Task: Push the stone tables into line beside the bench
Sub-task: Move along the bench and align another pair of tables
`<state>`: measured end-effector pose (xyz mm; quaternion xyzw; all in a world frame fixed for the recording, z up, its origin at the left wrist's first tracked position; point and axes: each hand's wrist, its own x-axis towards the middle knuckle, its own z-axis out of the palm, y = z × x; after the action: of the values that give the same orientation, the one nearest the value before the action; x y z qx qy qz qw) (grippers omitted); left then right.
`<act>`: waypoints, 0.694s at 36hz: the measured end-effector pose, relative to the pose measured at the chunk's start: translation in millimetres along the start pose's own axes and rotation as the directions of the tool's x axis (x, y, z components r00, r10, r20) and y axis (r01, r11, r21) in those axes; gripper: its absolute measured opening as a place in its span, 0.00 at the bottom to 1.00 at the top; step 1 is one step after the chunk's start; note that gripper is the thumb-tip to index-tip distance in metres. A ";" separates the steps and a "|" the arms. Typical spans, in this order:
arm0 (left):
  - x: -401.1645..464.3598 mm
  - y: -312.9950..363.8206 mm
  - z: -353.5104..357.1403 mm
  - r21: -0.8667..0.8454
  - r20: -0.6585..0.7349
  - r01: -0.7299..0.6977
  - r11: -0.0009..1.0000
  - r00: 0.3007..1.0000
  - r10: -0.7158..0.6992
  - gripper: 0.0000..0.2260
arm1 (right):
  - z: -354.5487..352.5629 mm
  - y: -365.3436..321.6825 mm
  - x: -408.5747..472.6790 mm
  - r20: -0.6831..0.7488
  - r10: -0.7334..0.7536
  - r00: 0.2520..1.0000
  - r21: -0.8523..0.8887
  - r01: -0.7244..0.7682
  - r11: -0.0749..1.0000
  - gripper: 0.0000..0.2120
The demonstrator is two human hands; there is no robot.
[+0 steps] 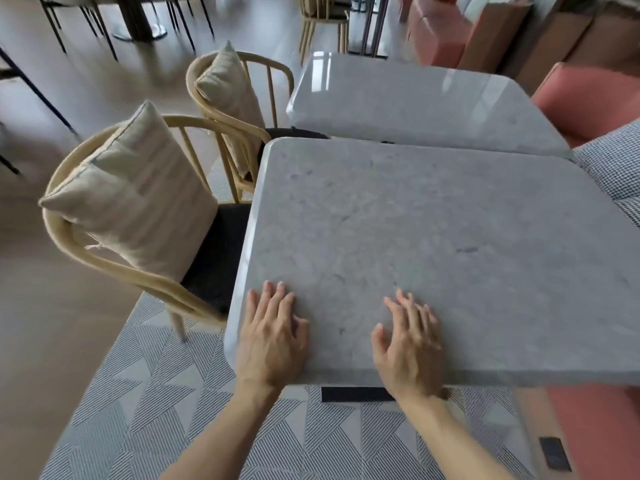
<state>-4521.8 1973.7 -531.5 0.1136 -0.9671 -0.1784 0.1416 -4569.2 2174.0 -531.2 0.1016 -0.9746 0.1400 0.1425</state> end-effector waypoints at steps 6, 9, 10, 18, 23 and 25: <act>1.5 0.1 5.3 0.008 -0.031 0.000 1.000 1.000 0.001 0.22 | -1.2 -5.6 -9.2 0.085 0.041 0.996 -0.049 -0.037 0.998 0.28; 4.1 -2.3 9.8 0.029 -0.032 -0.010 1.000 0.999 0.011 0.21 | -1.1 -6.5 -7.4 0.086 0.059 0.995 -0.057 -0.054 0.997 0.27; 4.0 -4.3 9.9 0.036 -0.033 -0.016 0.999 0.999 0.017 0.21 | -1.3 -8.0 -7.5 0.081 0.055 0.995 -0.057 -0.051 0.997 0.27; 31.9 -22.2 8.2 0.031 -0.018 -0.007 0.999 1.000 0.007 0.23 | 10.8 -26.9 9.1 0.075 0.059 0.995 -0.083 -0.052 0.995 0.28; 52.9 -35.6 2.2 0.013 -0.050 0.011 1.000 0.999 -0.011 0.23 | 19.5 -47.4 23.3 0.101 0.081 0.992 -0.091 -0.071 0.993 0.30; 59.1 -39.6 0.1 0.013 -0.069 0.016 1.000 0.998 -0.015 0.21 | 21.7 -53.4 28.3 0.118 0.087 0.989 -0.101 -0.075 0.992 0.31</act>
<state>-4570.4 1921.7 -532.7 0.1280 -0.9619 -0.1689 0.1726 -4588.5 2112.7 -529.5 0.0633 -0.9904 0.0923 0.0816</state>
